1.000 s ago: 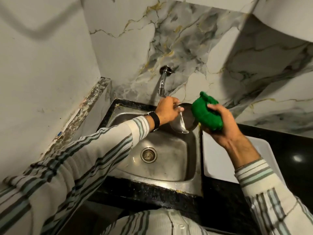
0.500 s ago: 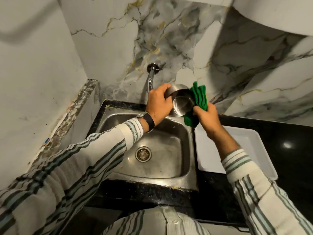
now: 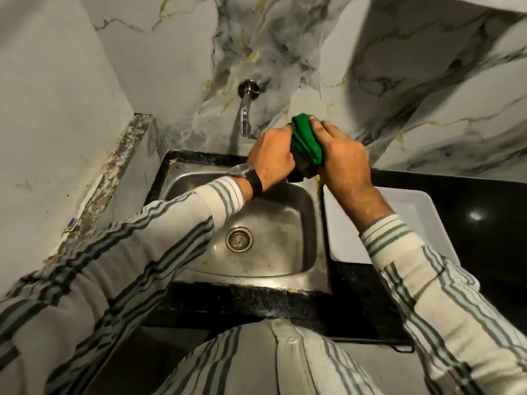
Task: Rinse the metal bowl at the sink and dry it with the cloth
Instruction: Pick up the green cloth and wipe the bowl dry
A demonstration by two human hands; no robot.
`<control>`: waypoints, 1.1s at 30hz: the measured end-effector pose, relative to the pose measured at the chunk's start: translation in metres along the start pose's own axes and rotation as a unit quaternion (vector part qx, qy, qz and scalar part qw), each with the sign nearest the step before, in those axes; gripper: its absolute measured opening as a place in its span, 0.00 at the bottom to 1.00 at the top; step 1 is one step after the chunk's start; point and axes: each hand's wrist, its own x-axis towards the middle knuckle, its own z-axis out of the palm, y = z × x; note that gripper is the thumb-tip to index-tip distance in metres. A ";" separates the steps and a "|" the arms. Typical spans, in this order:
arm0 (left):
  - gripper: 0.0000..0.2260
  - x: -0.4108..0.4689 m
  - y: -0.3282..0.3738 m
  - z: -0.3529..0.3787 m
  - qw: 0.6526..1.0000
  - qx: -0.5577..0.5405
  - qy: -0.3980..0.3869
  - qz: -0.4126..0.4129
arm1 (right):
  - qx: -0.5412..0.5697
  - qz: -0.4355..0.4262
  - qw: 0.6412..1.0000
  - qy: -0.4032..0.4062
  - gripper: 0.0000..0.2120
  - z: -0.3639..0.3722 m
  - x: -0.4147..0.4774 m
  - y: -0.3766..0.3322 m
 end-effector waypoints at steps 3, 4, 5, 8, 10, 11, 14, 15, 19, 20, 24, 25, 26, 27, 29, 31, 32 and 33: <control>0.13 0.005 0.000 0.001 0.996 -0.071 0.035 -0.041 | 0.145 0.095 0.984 0.049 0.32 0.006 0.000 0.001; 0.11 0.005 0.000 0.002 0.991 -0.105 0.061 -0.061 | 0.206 0.152 0.964 0.067 0.29 0.010 -0.002 0.000; 0.08 0.004 0.000 0.003 0.982 -0.144 0.094 -0.082 | 0.254 0.219 0.939 0.083 0.26 0.015 -0.005 -0.003; 0.06 -0.004 0.006 0.008 0.942 -0.260 0.170 -0.129 | 0.450 0.413 0.788 0.073 0.19 0.033 -0.017 -0.021; 0.07 -0.009 0.006 0.015 0.930 -0.285 0.185 -0.138 | 0.538 0.458 0.705 0.059 0.17 0.043 -0.022 -0.030; 0.07 -0.011 0.005 0.017 0.931 -0.285 0.180 -0.138 | 0.529 0.460 0.710 0.064 0.15 0.044 -0.023 -0.030; 0.11 -0.013 -0.003 0.016 0.951 -0.251 0.141 -0.112 | 0.379 0.395 0.832 0.086 0.11 0.030 -0.024 -0.019; 0.15 -0.013 -0.005 0.013 0.964 -0.225 0.120 -0.080 | 0.319 0.337 0.880 0.096 0.10 0.023 -0.024 -0.013; 0.18 0.000 0.000 0.004 0.997 -0.071 0.014 0.020 | 0.076 0.096 0.991 0.053 0.30 0.005 -0.013 0.000; 0.16 0.003 0.002 0.003 0.998 -0.061 0.007 0.015 | 0.051 0.087 0.994 0.041 0.35 0.004 -0.011 -0.001; 0.12 0.000 0.001 0.009 0.992 -0.124 0.023 -0.029 | 0.236 0.196 0.947 0.095 0.32 0.012 -0.019 -0.006; 0.10 -0.004 -0.001 0.014 0.984 -0.166 0.036 -0.056 | 0.290 0.253 0.916 0.110 0.27 0.017 -0.023 -0.010; 0.06 -0.008 -0.003 0.019 0.971 -0.213 0.052 -0.094 | 0.330 0.315 0.882 0.119 0.21 0.022 -0.026 -0.014; 0.03 -0.011 -0.003 0.024 0.954 -0.257 0.067 -0.136 | 0.368 0.376 0.842 0.122 0.16 0.028 -0.027 -0.019; 0.04 -0.016 -0.002 0.033 0.916 -0.329 0.089 -0.209 | 0.447 0.454 0.762 0.113 0.13 0.041 -0.027 -0.028; 0.05 -0.019 -0.001 0.039 0.901 -0.359 0.092 -0.226 | 0.477 0.467 0.738 0.100 0.12 0.049 -0.028 -0.031; 0.05 -0.021 -0.001 0.040 0.905 -0.353 0.089 -0.220 | 0.464 0.460 0.751 0.098 0.11 0.048 -0.028 -0.030; 0.06 -0.021 -0.001 0.039 0.915 -0.335 0.086 -0.208 | 0.445 0.446 0.771 0.093 0.09 0.045 -0.028 -0.027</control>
